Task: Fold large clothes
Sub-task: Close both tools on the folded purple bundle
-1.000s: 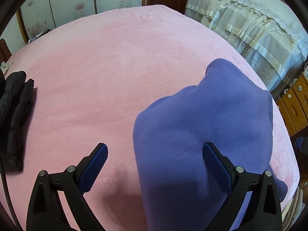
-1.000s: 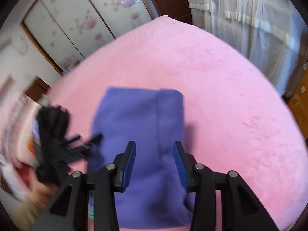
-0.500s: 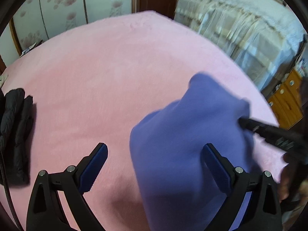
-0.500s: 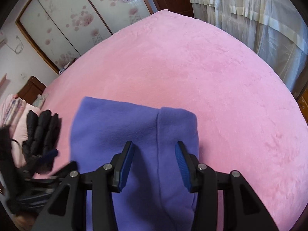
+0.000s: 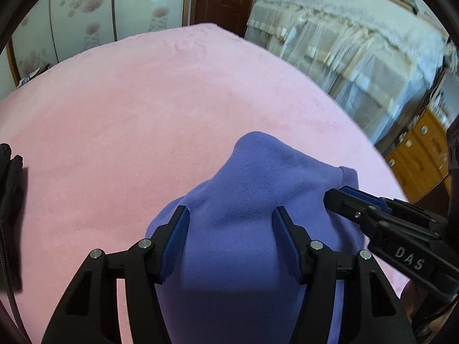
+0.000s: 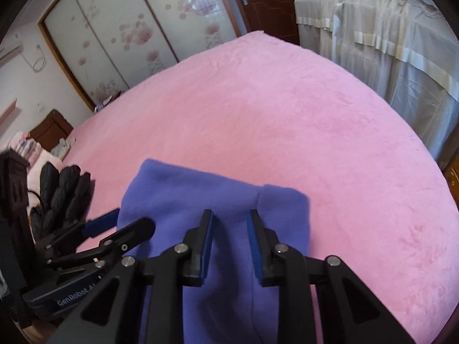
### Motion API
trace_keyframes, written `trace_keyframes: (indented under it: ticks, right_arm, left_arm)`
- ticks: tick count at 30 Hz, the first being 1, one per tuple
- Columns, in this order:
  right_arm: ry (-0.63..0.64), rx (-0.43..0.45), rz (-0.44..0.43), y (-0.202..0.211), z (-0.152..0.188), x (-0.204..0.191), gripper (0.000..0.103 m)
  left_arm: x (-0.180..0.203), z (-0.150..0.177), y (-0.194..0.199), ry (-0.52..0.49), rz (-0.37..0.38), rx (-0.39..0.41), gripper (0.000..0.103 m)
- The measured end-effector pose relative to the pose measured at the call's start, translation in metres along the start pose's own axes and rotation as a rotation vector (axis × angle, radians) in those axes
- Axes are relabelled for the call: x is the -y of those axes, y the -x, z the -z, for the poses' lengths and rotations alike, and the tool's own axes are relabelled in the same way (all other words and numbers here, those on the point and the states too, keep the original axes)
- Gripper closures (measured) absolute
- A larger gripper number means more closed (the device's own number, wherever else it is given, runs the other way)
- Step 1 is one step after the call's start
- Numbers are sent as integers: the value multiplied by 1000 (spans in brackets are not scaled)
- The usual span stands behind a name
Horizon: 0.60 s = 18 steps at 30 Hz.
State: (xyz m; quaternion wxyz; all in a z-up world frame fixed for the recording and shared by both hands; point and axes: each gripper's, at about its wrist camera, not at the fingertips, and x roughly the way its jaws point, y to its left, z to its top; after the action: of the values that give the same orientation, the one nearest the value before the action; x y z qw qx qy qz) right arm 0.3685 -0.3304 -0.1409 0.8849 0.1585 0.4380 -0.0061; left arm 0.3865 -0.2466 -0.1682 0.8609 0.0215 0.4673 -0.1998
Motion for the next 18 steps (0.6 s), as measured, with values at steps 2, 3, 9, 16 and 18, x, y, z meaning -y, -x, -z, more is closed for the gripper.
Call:
trace_keyframes:
  ticks: [2, 3, 9, 16, 18]
  right_arm:
    - [-5, -34, 58, -16, 3, 5, 79]
    - [-6, -46, 86, -23, 5, 10, 80]
    - [56, -8, 148, -40, 28, 18, 83]
    - [60, 122, 155, -37, 57, 22, 82]
    - [73, 120, 164, -37, 54, 18, 82]
  left_arm:
    - [-2, 0, -10, -4, -23, -21, 44]
    - [-1, 0, -14, -8, -27, -30, 44]
    - [17, 7, -23, -83, -91, -18, 41]
    - [15, 17, -25, -82, -84, 2, 34]
    - [18, 18, -23, -97, -96, 12, 31]
